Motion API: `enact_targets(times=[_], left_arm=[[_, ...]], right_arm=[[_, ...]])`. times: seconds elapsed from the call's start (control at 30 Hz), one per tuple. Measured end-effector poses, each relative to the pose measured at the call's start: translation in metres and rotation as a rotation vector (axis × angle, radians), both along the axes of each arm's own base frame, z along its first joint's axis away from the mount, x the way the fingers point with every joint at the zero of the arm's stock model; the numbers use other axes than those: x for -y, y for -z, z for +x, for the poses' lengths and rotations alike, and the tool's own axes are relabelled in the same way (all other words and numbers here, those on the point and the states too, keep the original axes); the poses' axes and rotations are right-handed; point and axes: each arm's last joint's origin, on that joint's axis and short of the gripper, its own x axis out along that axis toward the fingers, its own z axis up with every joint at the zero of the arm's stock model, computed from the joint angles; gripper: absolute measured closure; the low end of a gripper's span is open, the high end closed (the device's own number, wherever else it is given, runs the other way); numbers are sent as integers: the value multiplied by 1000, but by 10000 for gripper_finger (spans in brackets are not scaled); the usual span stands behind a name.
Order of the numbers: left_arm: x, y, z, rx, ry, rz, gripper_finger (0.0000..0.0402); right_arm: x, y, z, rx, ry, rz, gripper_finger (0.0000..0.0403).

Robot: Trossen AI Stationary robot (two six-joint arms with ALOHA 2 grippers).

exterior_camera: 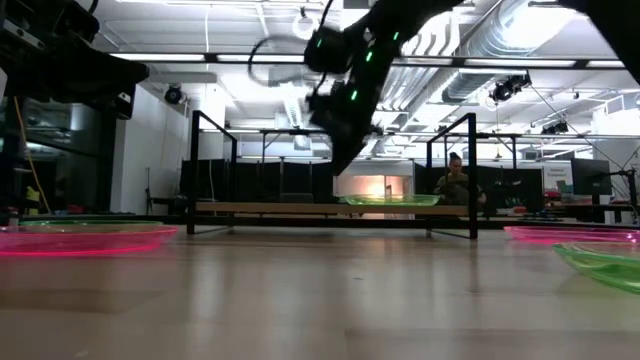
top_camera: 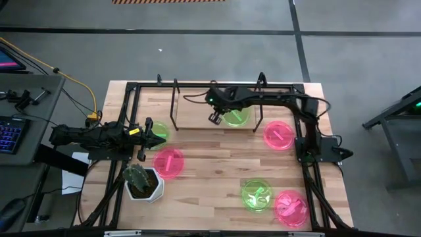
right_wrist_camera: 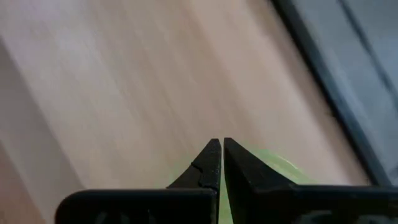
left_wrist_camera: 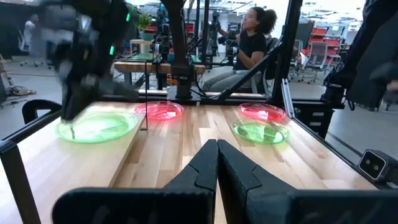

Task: Place and stack plates onto a shelf
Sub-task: Put the middle left pink plate on the shelf

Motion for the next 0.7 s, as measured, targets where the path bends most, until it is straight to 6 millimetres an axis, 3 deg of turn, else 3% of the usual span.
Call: enact_targets(times=[0.2, 0.3, 0.4, 0.53, 0.7], left_arm=[[0, 0, 0, -1, 0, 0, 401], [0, 0, 0, -1, 1, 0, 401], [0, 0, 0, -1, 1, 0, 401], [0, 0, 0, -1, 0, 0, 401], [0, 0, 0, -1, 0, 0, 401]], right_arm=[[-34, -65, -44, -22, 61, -137, 403], [-60, -90, -75, 63, 75, -208, 403], [-83, -92, -116, 175, 100, -197, 403], [-107, -82, -171, 368, 121, -174, 403], [-122, -71, -214, 685, 77, -160, 403]])
